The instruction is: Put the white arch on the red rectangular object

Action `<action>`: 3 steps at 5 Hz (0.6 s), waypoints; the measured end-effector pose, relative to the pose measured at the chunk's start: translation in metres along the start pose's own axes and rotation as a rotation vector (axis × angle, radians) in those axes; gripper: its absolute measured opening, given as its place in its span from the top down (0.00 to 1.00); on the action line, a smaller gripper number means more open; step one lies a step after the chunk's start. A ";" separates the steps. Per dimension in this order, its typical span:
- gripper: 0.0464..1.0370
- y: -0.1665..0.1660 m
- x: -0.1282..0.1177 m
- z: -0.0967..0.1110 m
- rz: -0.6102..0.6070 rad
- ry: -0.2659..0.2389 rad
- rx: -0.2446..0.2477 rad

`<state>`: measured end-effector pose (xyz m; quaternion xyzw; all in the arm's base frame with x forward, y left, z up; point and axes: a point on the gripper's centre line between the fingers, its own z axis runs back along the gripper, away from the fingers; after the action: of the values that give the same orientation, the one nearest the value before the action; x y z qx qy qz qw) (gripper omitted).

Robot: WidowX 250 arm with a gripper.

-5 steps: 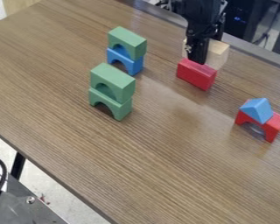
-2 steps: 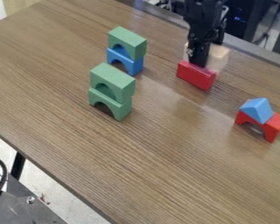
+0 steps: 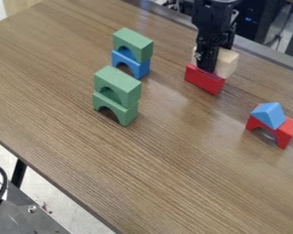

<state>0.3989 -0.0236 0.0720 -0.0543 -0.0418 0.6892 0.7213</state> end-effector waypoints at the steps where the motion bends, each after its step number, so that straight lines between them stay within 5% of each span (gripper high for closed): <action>1: 0.45 -0.002 0.002 0.002 -0.002 -0.003 -0.005; 3: 0.45 -0.004 0.004 -0.004 0.002 -0.006 0.008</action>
<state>0.4033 -0.0199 0.0689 -0.0494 -0.0415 0.6901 0.7209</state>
